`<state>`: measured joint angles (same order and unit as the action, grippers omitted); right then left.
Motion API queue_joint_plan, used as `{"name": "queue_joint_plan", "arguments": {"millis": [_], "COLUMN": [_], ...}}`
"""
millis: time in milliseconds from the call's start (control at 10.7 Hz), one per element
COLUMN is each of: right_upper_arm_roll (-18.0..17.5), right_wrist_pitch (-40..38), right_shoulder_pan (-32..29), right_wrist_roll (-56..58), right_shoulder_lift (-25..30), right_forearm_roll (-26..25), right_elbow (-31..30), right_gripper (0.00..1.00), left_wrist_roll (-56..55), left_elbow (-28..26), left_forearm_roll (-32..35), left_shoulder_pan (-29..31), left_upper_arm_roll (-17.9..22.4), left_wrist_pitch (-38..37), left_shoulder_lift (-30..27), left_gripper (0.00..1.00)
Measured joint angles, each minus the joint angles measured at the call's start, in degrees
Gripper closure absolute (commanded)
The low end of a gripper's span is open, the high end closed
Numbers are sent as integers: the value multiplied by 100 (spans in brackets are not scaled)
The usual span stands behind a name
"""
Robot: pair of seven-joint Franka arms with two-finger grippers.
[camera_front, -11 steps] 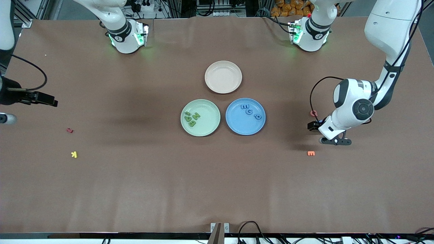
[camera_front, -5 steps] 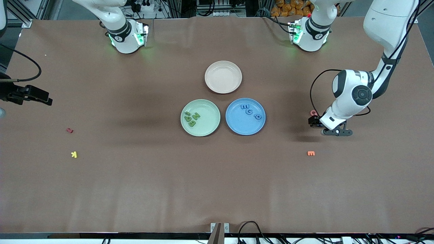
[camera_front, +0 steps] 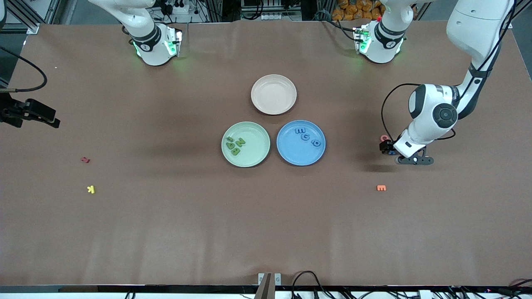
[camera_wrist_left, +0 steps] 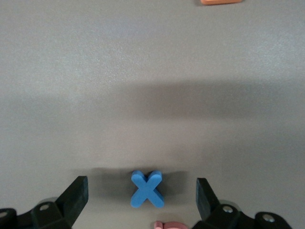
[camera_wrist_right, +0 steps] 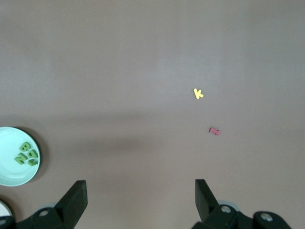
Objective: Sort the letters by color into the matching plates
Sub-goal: 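Lower the left gripper and grasp the blue X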
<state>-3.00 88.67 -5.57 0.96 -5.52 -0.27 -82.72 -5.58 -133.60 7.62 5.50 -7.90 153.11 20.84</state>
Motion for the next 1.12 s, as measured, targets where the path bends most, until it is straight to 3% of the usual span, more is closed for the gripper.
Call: {"name": "queue_joint_plan", "arguments": {"millis": [561,1121], "right_upper_arm_roll": [98,98], "right_wrist_pitch": [232,376], "right_shoulder_pan": [-1,-1], "right_wrist_roll": [0,0], "right_shoulder_lift": [294,321], "right_forearm_roll": [0,0], "right_elbow": [-428,-428], "right_gripper": [0,0], "left_wrist_roll": [0,0], "left_elbow": [-213,-315], "left_forearm_roll": [0,0], "left_shoulder_pan": [0,0], "left_upper_arm_roll": [10,38], "left_wrist_pitch": [415,541], "left_shoulder_lift": [47,51], "left_gripper": [1,16]}}
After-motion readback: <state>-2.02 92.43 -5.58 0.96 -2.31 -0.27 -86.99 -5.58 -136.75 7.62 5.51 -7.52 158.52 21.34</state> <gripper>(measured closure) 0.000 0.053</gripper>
